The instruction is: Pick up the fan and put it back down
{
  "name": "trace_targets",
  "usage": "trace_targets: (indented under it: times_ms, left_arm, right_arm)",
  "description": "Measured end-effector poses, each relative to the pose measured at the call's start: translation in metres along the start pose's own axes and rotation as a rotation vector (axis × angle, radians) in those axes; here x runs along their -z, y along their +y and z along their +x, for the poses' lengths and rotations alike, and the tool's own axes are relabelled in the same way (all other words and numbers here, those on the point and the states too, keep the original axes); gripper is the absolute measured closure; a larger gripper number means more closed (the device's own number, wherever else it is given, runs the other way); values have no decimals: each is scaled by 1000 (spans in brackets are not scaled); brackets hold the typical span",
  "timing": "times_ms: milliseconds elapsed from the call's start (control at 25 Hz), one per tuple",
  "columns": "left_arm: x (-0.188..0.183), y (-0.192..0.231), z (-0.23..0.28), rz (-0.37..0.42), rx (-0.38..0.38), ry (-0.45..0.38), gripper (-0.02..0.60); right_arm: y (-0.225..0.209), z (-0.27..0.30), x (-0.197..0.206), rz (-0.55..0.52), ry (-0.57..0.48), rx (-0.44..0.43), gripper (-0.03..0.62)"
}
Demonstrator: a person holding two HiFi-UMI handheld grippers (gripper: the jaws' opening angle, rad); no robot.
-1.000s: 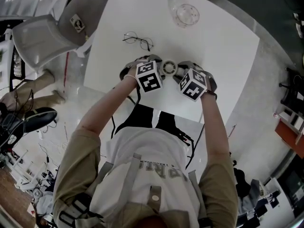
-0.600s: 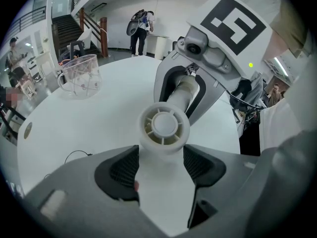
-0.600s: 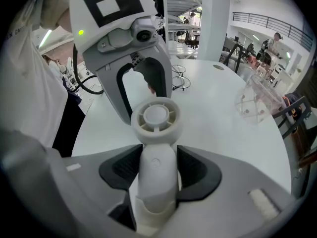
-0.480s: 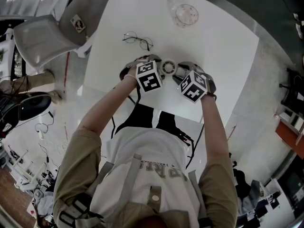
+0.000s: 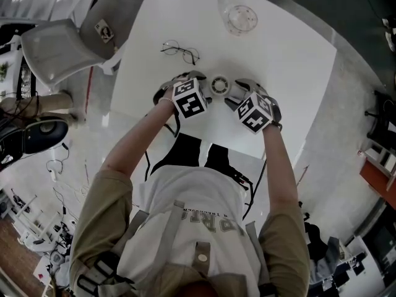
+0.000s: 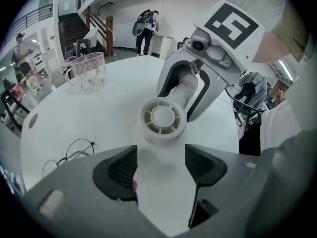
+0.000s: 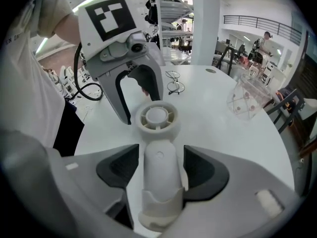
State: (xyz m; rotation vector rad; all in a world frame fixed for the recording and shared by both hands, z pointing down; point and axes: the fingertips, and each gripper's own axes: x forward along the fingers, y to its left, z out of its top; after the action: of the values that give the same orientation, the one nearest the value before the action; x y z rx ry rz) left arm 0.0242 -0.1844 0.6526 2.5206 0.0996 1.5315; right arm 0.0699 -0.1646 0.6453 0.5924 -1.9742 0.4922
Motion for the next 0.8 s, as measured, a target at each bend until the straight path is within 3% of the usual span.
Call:
trace_targets:
  times_ms: [320, 560, 800]
  left_arm:
    - [-1, -1, -20, -52, -84, -50, 272]
    - [1, -8, -43, -142, -170, -116, 272]
    - [10, -19, -73, -253, -323, -199, 273]
  right_arm:
    - [-8, -32, -16, 82, -150, 70, 318]
    - [-6, -68, -26, 156, -297, 115, 318]
    - [-1, -108, -27, 121, -436, 242, 315]
